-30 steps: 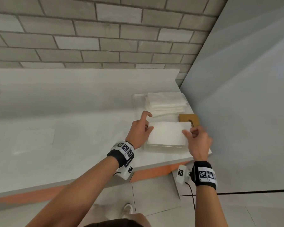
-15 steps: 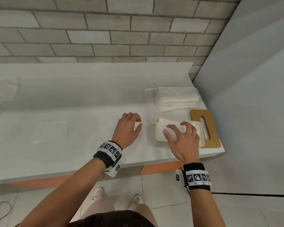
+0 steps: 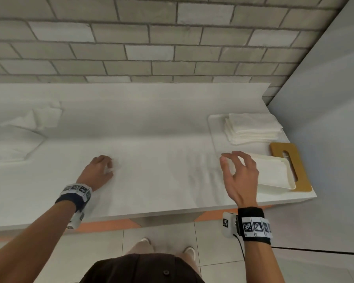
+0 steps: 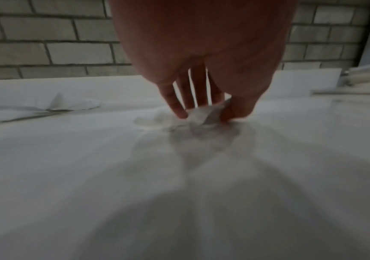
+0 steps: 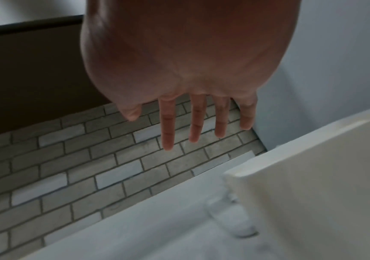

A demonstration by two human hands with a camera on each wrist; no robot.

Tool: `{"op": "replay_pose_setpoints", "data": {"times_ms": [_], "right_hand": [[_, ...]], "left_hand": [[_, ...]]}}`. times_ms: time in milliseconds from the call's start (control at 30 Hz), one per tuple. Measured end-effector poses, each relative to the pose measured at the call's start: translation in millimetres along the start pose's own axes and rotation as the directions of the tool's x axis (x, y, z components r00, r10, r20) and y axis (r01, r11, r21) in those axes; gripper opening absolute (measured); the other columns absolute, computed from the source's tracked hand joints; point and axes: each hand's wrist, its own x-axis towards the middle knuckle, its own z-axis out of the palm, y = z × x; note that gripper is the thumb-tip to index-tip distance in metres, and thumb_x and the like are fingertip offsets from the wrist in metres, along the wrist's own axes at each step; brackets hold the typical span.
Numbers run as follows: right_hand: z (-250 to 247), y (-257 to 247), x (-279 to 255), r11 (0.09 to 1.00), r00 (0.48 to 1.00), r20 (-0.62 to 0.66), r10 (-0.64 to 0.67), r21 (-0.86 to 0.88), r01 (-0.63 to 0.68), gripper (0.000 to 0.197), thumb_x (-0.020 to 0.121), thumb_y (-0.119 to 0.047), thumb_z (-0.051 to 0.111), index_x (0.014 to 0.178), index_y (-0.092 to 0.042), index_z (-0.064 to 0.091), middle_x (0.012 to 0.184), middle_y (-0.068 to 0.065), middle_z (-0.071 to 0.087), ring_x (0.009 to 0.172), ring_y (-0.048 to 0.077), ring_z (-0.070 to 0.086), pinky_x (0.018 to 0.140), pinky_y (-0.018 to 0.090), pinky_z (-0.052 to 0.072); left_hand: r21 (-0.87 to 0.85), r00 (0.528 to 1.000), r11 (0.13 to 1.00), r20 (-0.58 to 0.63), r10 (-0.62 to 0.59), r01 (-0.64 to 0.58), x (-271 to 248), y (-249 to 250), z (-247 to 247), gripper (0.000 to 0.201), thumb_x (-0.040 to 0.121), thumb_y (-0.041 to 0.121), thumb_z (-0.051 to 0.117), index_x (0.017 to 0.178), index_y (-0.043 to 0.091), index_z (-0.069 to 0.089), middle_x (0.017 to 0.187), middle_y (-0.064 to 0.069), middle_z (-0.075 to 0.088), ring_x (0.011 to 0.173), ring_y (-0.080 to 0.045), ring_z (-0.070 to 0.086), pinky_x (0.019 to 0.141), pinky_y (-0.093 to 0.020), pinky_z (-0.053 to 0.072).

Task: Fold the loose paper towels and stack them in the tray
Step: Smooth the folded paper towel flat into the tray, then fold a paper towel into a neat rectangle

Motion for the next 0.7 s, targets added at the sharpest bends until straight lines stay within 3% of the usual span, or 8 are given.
{"op": "replay_pose_setpoints", "data": {"times_ms": [100, 200, 333, 400, 500, 600, 667, 700], "right_hand": [[28.6, -34.2, -11.0, 0.990, 0.996, 0.009, -0.091, 0.110, 0.089, 0.030, 0.105, -0.052, 0.058, 0.114, -0.033, 0.078, 0.130, -0.006, 0.068, 0.127, 0.021, 0.058, 0.106, 0.055, 0.048], [54.0, -67.3, -19.7, 0.961, 0.966, 0.128, -0.223, 0.193, 0.196, 0.021, 0.103, -0.046, 0.067, 0.118, -0.034, 0.077, 0.126, -0.012, 0.069, 0.122, 0.010, 0.061, 0.107, 0.045, 0.050], [69.4, -109.4, -26.1, 0.951, 0.907, 0.340, -0.248, 0.262, 0.162, 0.034, 0.103, -0.055, 0.065, 0.135, -0.042, 0.065, 0.138, -0.019, 0.061, 0.131, 0.004, 0.055, 0.115, 0.034, 0.044], [70.4, -116.2, -23.2, 0.957, 0.887, 0.407, -0.216, 0.268, 0.110, 0.048, 0.101, -0.060, 0.064, 0.145, -0.043, 0.056, 0.145, -0.017, 0.057, 0.135, 0.005, 0.053, 0.115, 0.031, 0.043], [58.0, -105.7, -15.3, 0.960, 0.862, 0.479, -0.164, 0.278, 0.028, 0.064, 0.095, -0.059, 0.070, 0.152, -0.042, 0.046, 0.148, -0.016, 0.056, 0.135, 0.004, 0.053, 0.111, 0.023, 0.043], [32.3, -88.9, -8.2, 0.936, 0.897, 0.429, -0.106, 0.347, -0.055, 0.045, 0.096, -0.049, 0.075, 0.136, -0.038, 0.057, 0.120, -0.021, 0.069, 0.111, -0.003, 0.064, 0.088, 0.009, 0.046], [15.0, -75.3, -2.1, 0.929, 0.942, 0.329, -0.071, 0.366, -0.058, 0.016, 0.101, -0.045, 0.072, 0.106, -0.032, 0.064, 0.082, -0.016, 0.067, 0.078, 0.002, 0.064, 0.068, 0.013, 0.044], [6.1, -66.7, 0.9, 0.926, 0.957, 0.284, -0.062, 0.374, -0.051, 0.022, 0.103, -0.047, 0.070, 0.095, -0.028, 0.063, 0.071, -0.010, 0.060, 0.066, 0.006, 0.057, 0.062, 0.017, 0.041]], "left_hand": [[-0.056, 0.996, 0.996, -0.058, 0.068, -0.071, 2.3, 3.2, 5.7, 0.028, 0.091, 0.009, 0.076, 0.118, 0.007, 0.070, 0.125, -0.011, 0.070, 0.117, -0.039, 0.063, 0.099, -0.046, 0.050], [-0.248, 0.988, 0.956, -0.031, 0.153, -0.156, 4.0, 35.4, -1.4, 0.013, 0.103, 0.024, 0.069, 0.110, 0.016, 0.075, 0.113, -0.001, 0.076, 0.104, -0.024, 0.069, 0.093, -0.035, 0.048], [-0.418, 0.930, 0.855, 0.059, 0.363, -0.308, -3.4, 98.2, -17.9, 0.019, 0.106, 0.032, 0.063, 0.105, 0.024, 0.080, 0.104, 0.015, 0.078, 0.094, -0.002, 0.070, 0.088, -0.023, 0.052], [-0.480, 0.898, 0.802, 0.063, 0.437, -0.356, -5.5, 128.6, -25.2, 0.020, 0.107, 0.030, 0.061, 0.101, 0.024, 0.080, 0.093, 0.016, 0.077, 0.086, -0.002, 0.069, 0.080, -0.016, 0.048], [-0.570, 0.874, 0.726, 0.031, 0.486, -0.384, -4.5, 172.2, -36.4, 0.023, 0.109, 0.031, 0.059, 0.093, 0.022, 0.073, 0.080, 0.005, 0.069, 0.073, -0.014, 0.061, 0.071, -0.027, 0.044], [-0.650, 0.861, 0.655, 0.004, 0.509, -0.385, -4.5, 215.2, -43.9, 0.024, 0.109, 0.033, 0.059, 0.093, 0.021, 0.071, 0.081, -0.002, 0.067, 0.076, -0.026, 0.060, 0.070, -0.033, 0.043], [-0.711, 0.860, 0.602, -0.009, 0.510, -0.364, -7.5, 245.6, -43.4, 0.019, 0.108, 0.037, 0.060, 0.099, 0.023, 0.070, 0.084, -0.002, 0.072, 0.077, -0.028, 0.063, 0.071, -0.035, 0.047], [-0.732, 0.859, 0.583, -0.008, 0.511, -0.353, -9.9, 261.0, -41.8, 0.016, 0.106, 0.041, 0.061, 0.105, 0.026, 0.067, 0.086, -0.002, 0.074, 0.079, -0.028, 0.066, 0.073, -0.037, 0.050]]}}
